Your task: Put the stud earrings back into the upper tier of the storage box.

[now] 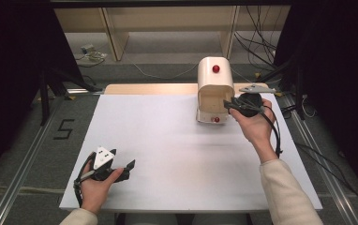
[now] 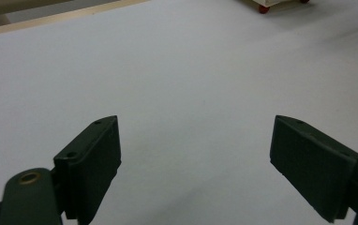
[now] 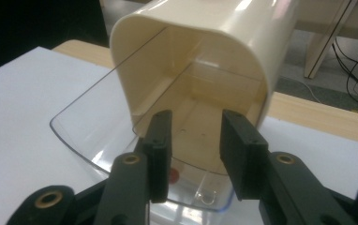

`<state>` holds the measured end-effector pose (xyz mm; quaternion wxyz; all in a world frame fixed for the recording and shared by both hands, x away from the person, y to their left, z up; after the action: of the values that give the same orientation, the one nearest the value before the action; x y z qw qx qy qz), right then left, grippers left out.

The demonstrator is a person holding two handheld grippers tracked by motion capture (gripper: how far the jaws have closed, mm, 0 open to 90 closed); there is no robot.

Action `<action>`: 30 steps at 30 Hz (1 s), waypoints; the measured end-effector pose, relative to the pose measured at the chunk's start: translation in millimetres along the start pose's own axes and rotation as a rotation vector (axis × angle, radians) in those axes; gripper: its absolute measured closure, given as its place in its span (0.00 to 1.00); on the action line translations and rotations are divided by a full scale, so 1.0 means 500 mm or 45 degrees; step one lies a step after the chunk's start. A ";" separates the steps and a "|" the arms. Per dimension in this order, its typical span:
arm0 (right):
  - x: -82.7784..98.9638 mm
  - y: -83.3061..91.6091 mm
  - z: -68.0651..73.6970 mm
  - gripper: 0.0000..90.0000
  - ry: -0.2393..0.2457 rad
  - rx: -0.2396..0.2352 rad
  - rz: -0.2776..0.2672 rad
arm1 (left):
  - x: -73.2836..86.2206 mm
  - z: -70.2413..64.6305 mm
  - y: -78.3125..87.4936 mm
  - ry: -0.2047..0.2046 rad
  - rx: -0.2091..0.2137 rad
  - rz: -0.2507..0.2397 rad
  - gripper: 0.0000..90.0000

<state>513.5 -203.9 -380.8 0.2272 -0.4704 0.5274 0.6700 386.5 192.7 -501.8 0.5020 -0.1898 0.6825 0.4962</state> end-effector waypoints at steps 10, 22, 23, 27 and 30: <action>0.027 0.025 -0.047 0.63 -0.079 0.051 -0.032 | 0.000 -0.002 -0.003 0.003 0.001 -0.002 0.18; 0.042 0.049 -0.062 0.63 -0.125 0.054 -0.102 | 0.000 -0.001 -0.001 -0.003 0.007 -0.004 0.18; 0.043 0.049 -0.063 0.63 -0.124 0.054 -0.100 | 0.000 -0.001 -0.001 -0.003 0.008 -0.005 0.18; 0.050 0.054 -0.069 0.66 -0.138 0.069 -0.101 | 0.000 0.000 -0.001 0.003 0.005 -0.009 0.18; 0.056 0.057 -0.072 0.69 -0.136 0.070 -0.092 | 0.001 0.001 -0.001 0.003 0.006 -0.008 0.18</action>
<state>492.1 -252.2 -391.2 0.2919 -0.4461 0.5154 0.6709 387.0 193.0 -502.4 0.5030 -0.1913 0.6838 0.4927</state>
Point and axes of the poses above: each handheld gripper's, and its own axes: y roughly backward along the jaws, x roughly out of its underside, z roughly to its left, the point moved 6 cm from there along -y, roughly forward along the jaws, and after that the axes turned 2 degrees about x, right-handed, at the moved point
